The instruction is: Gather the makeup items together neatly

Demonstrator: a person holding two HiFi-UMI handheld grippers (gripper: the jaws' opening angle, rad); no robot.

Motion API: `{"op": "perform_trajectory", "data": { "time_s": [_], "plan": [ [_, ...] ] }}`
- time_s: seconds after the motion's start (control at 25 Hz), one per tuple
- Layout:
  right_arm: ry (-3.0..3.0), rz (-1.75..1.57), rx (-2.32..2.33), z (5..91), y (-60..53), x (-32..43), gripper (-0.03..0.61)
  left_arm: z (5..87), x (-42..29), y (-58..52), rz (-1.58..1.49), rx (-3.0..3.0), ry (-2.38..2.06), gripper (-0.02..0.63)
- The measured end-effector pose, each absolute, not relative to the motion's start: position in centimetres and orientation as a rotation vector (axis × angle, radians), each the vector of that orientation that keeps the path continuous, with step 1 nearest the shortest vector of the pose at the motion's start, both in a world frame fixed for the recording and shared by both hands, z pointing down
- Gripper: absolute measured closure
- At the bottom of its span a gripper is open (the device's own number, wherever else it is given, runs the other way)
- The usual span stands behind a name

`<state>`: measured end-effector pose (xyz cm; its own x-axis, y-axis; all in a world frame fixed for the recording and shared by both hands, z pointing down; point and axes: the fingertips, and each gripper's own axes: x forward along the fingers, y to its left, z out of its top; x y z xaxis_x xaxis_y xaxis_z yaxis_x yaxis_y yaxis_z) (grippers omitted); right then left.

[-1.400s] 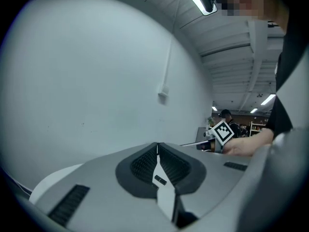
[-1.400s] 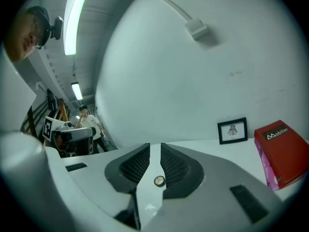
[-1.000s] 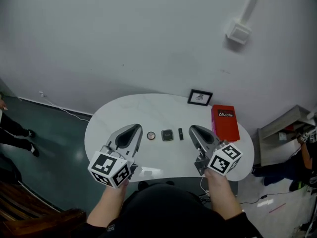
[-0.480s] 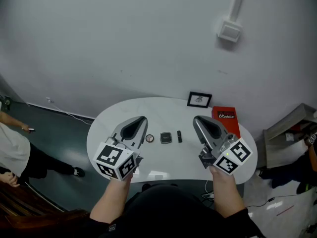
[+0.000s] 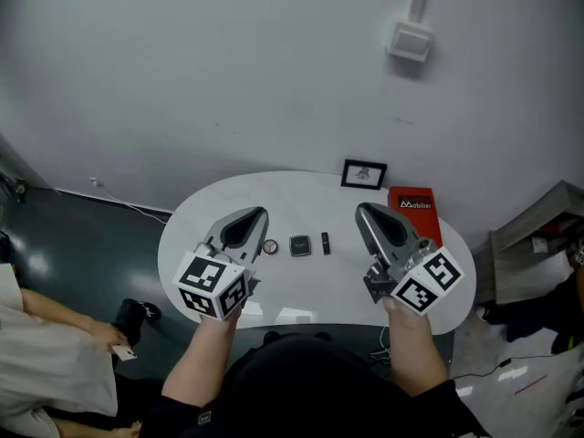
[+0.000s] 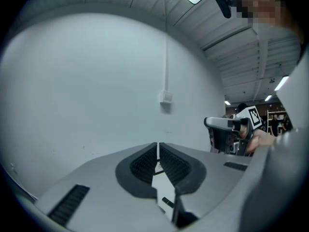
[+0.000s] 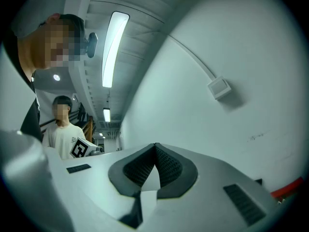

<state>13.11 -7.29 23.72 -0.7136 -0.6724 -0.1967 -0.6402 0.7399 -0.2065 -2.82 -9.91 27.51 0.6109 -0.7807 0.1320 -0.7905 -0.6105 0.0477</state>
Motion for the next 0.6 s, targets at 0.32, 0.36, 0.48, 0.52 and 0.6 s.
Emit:
{"op": "perform_trajectory", "data": {
  "time_s": [0.32,0.36,0.48,0.52,0.6],
  "plan": [
    [2.754,-0.107,-1.087,24.7,-6.9,13.5,0.545,26.5,-2.7,-9.9,0.129,2.719,-1.400,0.588],
    [2.757,-0.108,-1.085,24.7,-6.8,13.5,0.545,26.5,-2.8,-9.8,0.124,2.710,-1.410,0.588],
    [2.762,-0.112,-1.081,24.9,-6.4,13.7,0.545,26.8,-3.0,-9.5,0.126,2.696,-1.430,0.588],
    [2.763,-0.112,-1.082,25.0,-6.3,13.9,0.545,26.8,-2.9,-9.4,0.123,2.693,-1.433,0.588],
    [2.766,-0.114,-1.082,25.1,-6.2,14.2,0.545,26.9,-2.6,-9.1,0.118,2.692,-1.435,0.588]
  ]
}}
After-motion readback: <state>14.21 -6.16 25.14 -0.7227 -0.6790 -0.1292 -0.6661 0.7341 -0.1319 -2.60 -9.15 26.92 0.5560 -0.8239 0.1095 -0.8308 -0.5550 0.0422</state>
